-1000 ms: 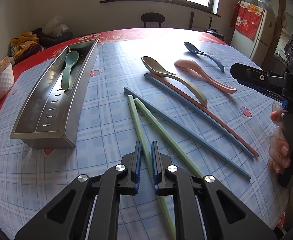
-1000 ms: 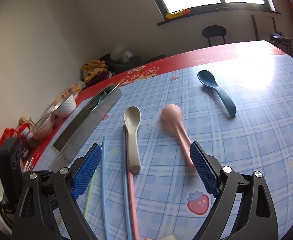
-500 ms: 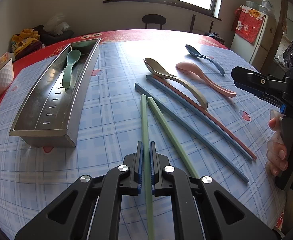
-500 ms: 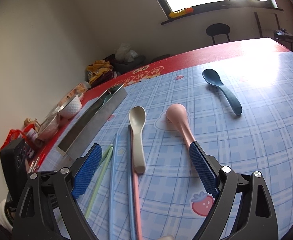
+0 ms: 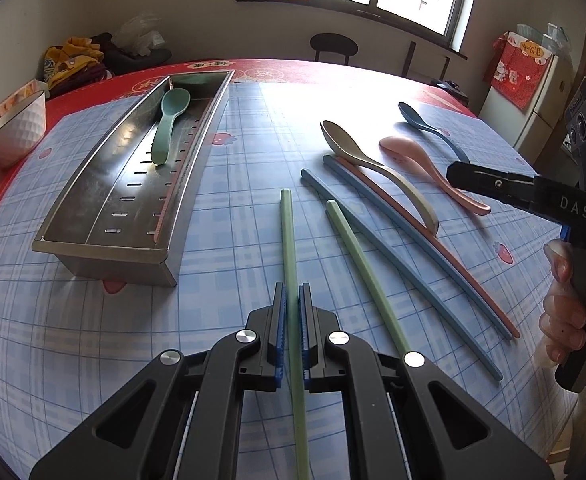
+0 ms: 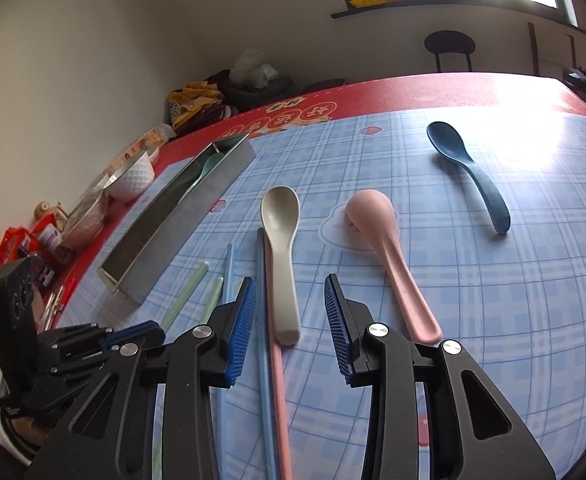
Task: Organize utensils
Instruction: 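Grasp the cream spoon with the right tool while the left tool holds the green chopstick, then carry the green chopstick into the steel tray with the left tool while the right tool holds the cream spoon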
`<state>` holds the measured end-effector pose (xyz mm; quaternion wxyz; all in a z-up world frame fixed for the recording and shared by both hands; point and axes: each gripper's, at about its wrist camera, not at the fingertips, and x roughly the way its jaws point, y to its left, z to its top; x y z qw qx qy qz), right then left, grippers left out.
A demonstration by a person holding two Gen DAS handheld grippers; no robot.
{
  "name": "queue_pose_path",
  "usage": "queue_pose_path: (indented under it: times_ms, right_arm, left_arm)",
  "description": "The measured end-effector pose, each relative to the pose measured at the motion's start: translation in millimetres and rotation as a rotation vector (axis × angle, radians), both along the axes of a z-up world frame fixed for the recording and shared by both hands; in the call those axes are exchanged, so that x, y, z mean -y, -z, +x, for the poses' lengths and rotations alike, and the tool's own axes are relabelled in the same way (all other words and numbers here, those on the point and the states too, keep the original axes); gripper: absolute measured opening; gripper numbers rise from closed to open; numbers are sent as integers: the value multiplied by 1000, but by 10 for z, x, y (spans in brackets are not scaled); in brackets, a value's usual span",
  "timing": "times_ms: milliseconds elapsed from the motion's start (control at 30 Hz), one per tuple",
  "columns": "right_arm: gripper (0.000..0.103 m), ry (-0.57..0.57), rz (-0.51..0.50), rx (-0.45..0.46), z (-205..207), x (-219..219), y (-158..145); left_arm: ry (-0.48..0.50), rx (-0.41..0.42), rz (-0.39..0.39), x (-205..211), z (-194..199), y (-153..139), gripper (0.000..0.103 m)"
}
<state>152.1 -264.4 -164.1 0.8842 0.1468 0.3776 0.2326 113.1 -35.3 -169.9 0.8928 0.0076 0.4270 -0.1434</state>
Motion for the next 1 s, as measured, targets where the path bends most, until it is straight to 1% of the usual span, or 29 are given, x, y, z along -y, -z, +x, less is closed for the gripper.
queue_pose_path:
  times_ms: [67,167,267,400,500,533,600,633,733,800,867,1000]
  right_arm:
    - [34,-10,23,-25,99,-51,17]
    - [34,10,-1,-72,280,-138,104]
    - [33,28,13,-128,409,-182,223]
    - [33,14,30,-146,452,-242,280]
    - [27,3,38,-159,464,-249,311]
    - [24,0,49,-172,477,-242,333]
    - [20,2,78,-188,496,-202,360]
    - [17,4,91,-196,499,-181,374]
    - [15,1,162,-222,534,-104,425]
    - [14,-1,191,-233,544,-78,440]
    - [14,-2,222,-224,523,-50,432]
    - [14,5,232,-196,484,-17,376]
  left_arm:
    - [0,1,3,3,-3,2,6]
    - [0,-1,-3,-8,-1,5,6]
    - [0,-2,-10,-18,-5,5,6]
    - [0,0,1,-11,-6,4,6]
    - [1,2,10,-3,-4,2,6]
    - [1,1,10,-5,-2,5,6]
    - [0,2,13,5,-5,1,6]
    - [0,2,14,12,-6,1,6]
    - [0,3,19,19,-6,2,7]
    - [0,4,24,28,-10,3,7]
    - [0,5,28,41,-17,1,7]
    - [0,5,28,48,-20,6,7]
